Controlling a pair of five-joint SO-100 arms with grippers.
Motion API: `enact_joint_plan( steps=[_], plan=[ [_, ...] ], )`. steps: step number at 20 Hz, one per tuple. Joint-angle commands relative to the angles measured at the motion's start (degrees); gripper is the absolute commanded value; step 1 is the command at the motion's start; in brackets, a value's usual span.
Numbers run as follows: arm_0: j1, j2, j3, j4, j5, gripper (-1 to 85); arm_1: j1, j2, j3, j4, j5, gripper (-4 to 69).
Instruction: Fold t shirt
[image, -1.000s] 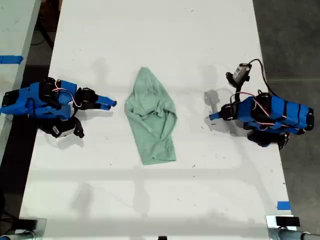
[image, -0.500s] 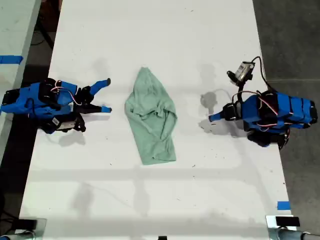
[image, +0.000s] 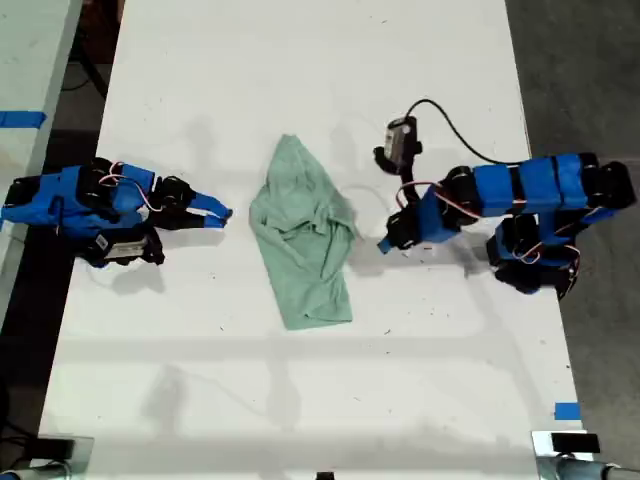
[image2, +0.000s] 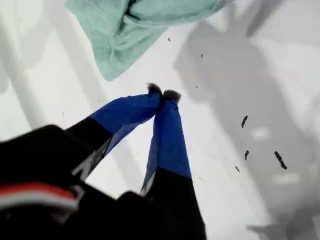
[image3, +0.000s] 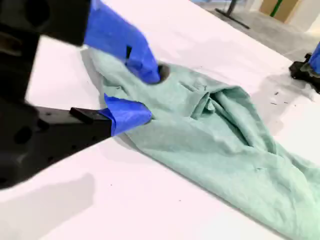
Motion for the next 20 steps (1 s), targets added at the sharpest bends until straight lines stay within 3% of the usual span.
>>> enact_joint_plan(
  steps=[1,3,5,12,20],
  plan=[
    [3.87,-37.35,-26.28,9.23,-4.83,10.2,-2.29,-18.72,-26.19,6.33,-0.09,19.9],
    [7.29,-70.05,-54.05,19.6,-4.39,15.1,-4.13,-25.93,-33.93,6.24,-0.53,32.6],
    [10.11,-86.4,-73.04,22.76,-1.49,14.3,-5.8,-31.11,-38.23,6.77,0.62,32.4],
    [18.46,-129.2,-118.92,24.26,5.01,17.5,-12.3,-39.11,-39.2,7.03,7.56,39.0],
    [21.09,-148.71,-121.99,16.79,0.35,16.7,-14.41,-49.04,-39.11,0.79,8.26,39.0]
  ],
)
